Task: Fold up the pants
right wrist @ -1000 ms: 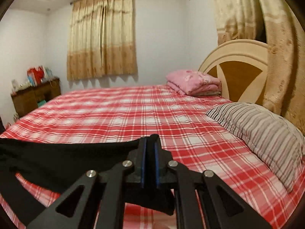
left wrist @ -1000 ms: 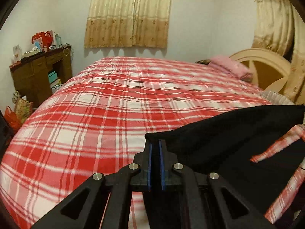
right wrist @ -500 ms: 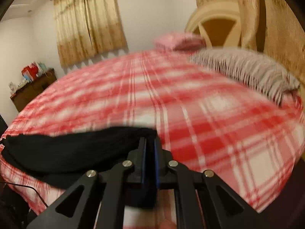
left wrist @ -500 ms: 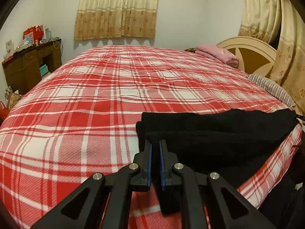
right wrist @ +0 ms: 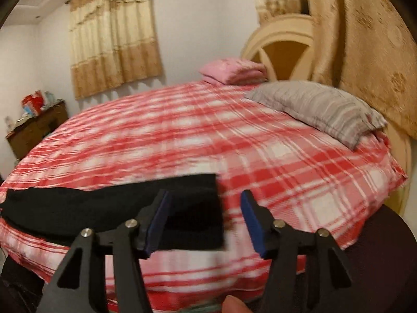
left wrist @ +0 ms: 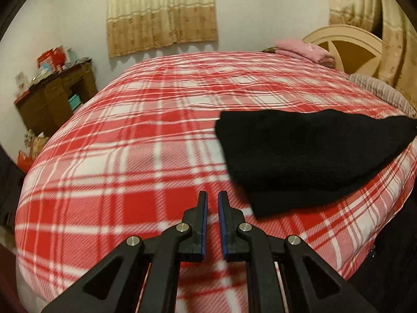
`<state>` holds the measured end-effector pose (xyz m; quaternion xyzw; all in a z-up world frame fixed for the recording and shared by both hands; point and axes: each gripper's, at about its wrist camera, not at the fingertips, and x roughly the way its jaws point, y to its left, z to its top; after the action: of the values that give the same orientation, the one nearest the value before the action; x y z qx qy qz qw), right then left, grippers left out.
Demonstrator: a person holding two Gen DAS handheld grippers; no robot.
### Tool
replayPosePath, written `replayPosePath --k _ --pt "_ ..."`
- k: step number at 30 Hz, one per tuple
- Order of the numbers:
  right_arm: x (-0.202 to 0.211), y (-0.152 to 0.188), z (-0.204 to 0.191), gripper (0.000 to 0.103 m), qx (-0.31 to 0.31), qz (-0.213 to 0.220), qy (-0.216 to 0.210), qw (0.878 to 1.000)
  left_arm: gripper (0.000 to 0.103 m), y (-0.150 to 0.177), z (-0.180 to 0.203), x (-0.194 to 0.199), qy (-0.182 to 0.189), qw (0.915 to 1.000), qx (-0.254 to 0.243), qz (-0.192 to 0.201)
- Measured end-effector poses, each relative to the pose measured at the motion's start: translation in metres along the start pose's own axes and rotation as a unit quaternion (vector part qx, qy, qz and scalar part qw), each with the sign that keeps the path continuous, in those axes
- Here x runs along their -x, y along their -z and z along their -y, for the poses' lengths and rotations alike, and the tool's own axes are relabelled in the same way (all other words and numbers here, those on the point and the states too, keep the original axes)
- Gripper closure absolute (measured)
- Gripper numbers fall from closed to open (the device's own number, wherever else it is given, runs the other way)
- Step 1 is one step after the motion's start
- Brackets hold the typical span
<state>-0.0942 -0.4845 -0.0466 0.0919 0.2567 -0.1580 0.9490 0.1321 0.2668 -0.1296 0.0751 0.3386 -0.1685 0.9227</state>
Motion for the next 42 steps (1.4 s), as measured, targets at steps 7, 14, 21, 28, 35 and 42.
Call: replayPosePath --k 7,14,21,28,35,42 --pt "-0.044 -0.013 -0.127 0.043 0.077 -0.022 -0.106 0.991 0.094 -0.015 0.003 0.019 0.032 0.9970 0.062 0.034" --pt "-0.090 0.019 -0.300 0.041 0.183 -0.079 -0.233 0.952 0.094 -0.020 0.013 -0.022 0.027 0.9921 0.122 -0.008" --pt "-0.089 0.075 -0.431 0.027 0.300 -0.092 -0.317 0.895 0.050 -0.018 0.017 -0.016 0.028 0.9902 0.136 -0.007" --pt "-0.098 0.102 -0.476 0.031 0.375 -0.084 -0.307 0.871 0.038 -0.020 0.023 -0.005 0.021 0.9912 0.130 0.014" --pt "-0.107 0.116 -0.488 0.056 0.407 -0.090 -0.293 0.861 0.038 -0.021 0.035 -0.030 0.001 0.9946 0.103 -0.018" --pt "-0.111 0.120 -0.492 0.075 0.409 -0.094 -0.291 0.859 0.060 -0.024 0.043 -0.029 -0.002 0.9970 0.076 -0.014"
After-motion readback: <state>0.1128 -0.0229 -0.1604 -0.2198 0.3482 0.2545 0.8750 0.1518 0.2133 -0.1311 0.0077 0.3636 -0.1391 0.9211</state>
